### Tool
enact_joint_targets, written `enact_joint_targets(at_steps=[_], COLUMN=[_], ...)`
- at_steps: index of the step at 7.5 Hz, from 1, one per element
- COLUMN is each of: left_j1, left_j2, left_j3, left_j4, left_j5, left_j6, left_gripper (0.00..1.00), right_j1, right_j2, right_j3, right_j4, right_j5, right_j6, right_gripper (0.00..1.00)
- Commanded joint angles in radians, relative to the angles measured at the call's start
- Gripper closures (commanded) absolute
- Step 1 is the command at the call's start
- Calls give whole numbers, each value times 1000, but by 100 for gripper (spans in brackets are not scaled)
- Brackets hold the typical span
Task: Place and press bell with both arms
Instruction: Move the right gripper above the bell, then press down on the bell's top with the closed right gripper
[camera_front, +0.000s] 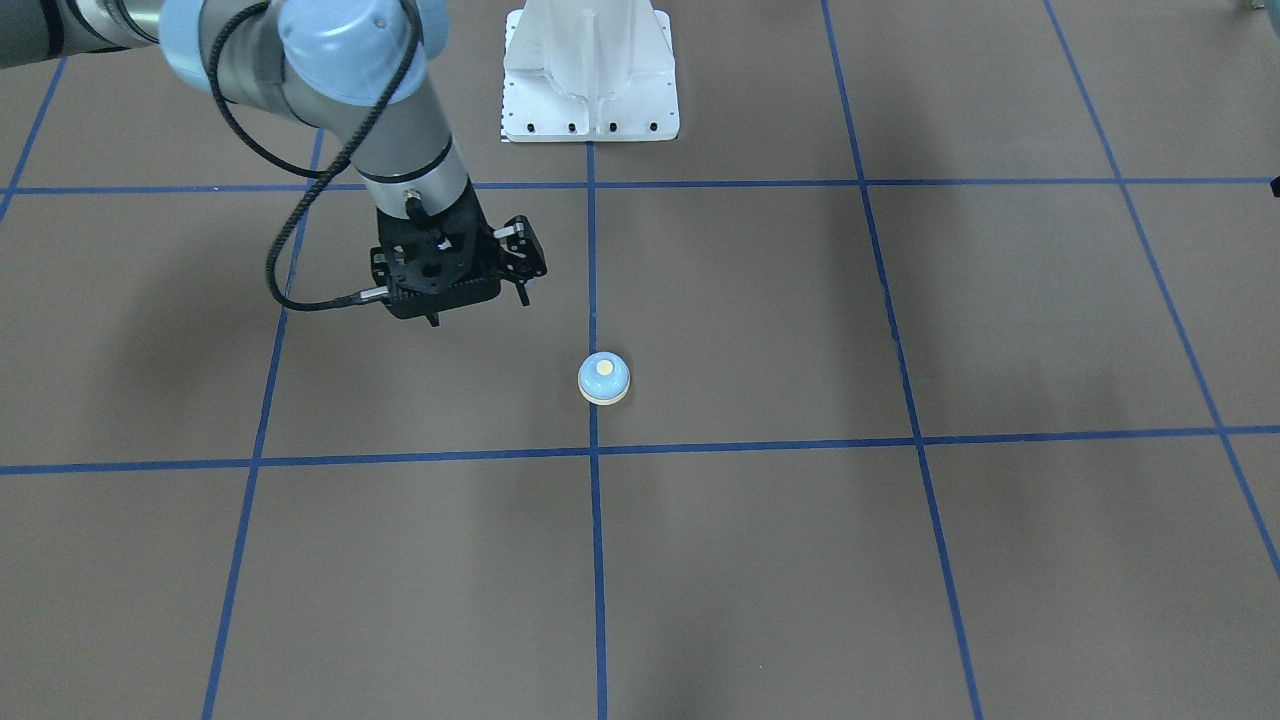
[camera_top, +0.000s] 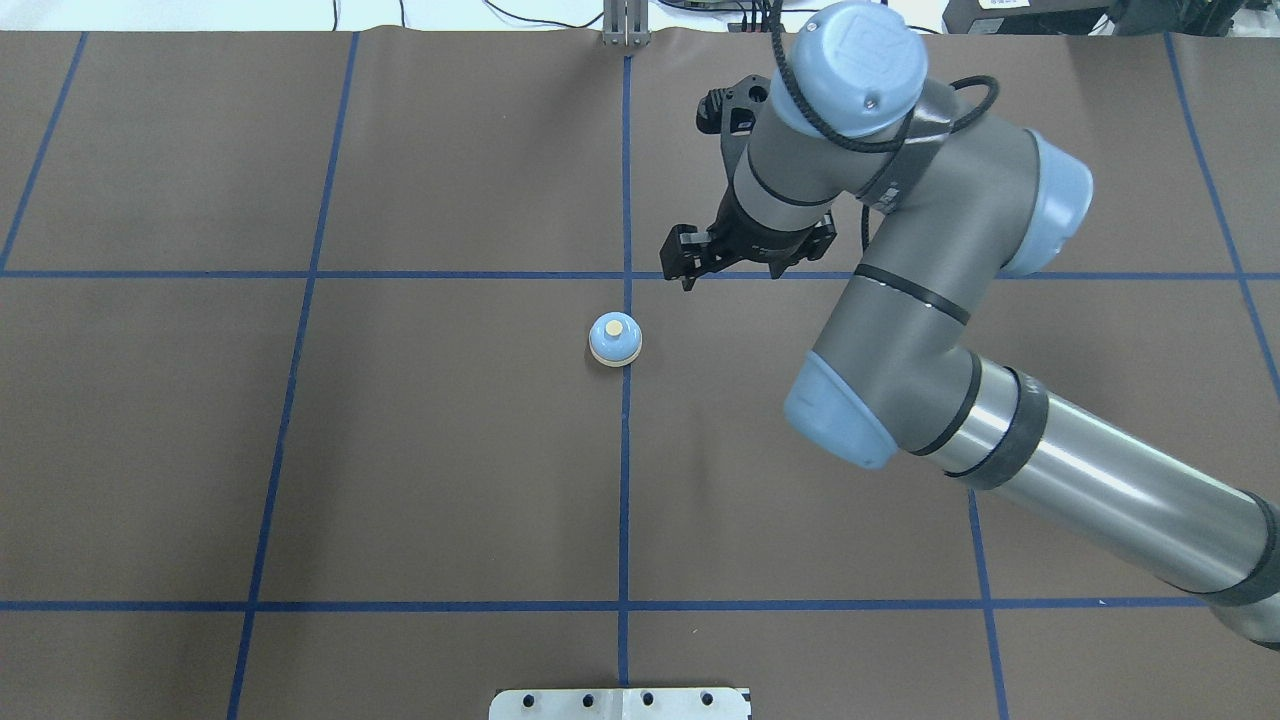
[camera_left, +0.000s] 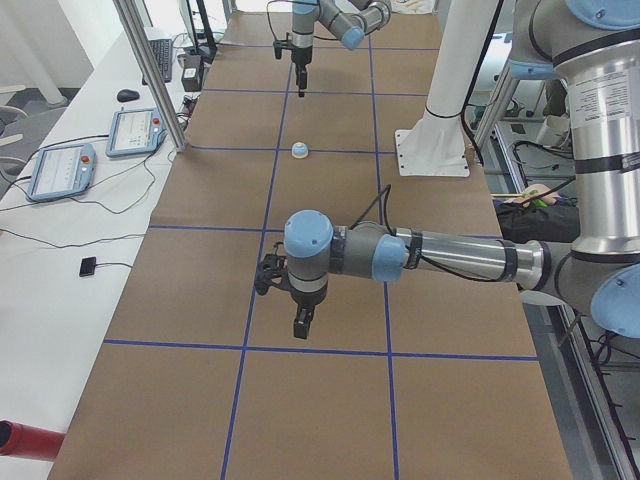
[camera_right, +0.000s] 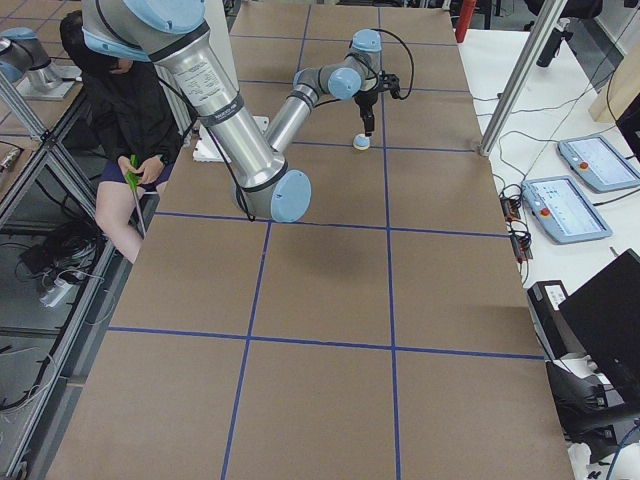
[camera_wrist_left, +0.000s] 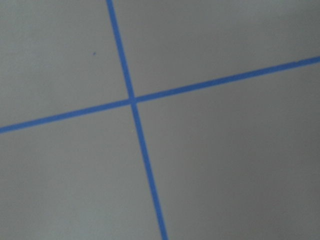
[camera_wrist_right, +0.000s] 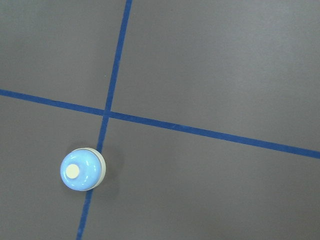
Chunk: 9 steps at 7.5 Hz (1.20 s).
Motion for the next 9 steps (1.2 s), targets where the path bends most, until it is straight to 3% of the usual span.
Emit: enact_joint_targets(at_steps=[1, 2, 3, 4, 5, 9], left_j1=[-29, -29, -27, -29, -27, -27], left_j2=[58, 58, 58, 58, 58, 58], left_j3=[-35, -35, -35, -35, -34, -34], left_j4=[-7, -6, -6, -6, -6, -6], left_j5=[-8, -8, -8, -8, -8, -8], left_j6=[-1, -1, -1, -1, -1, -1], left_gripper=[0, 0, 0, 0, 0, 0], right_j1=[-56, -74, -88, -98, -102, -116], right_j2=[108, 157, 216, 247, 248, 248], right_j3=[-156, -239, -319, -390, -433, -470], right_j4=[6, 17, 23, 70, 136, 144], right_j5=[-26, -41, -44, -47, -49, -72], right_j6=[32, 42, 59, 79, 96, 104], right_gripper=[29, 53, 84, 100, 100, 100])
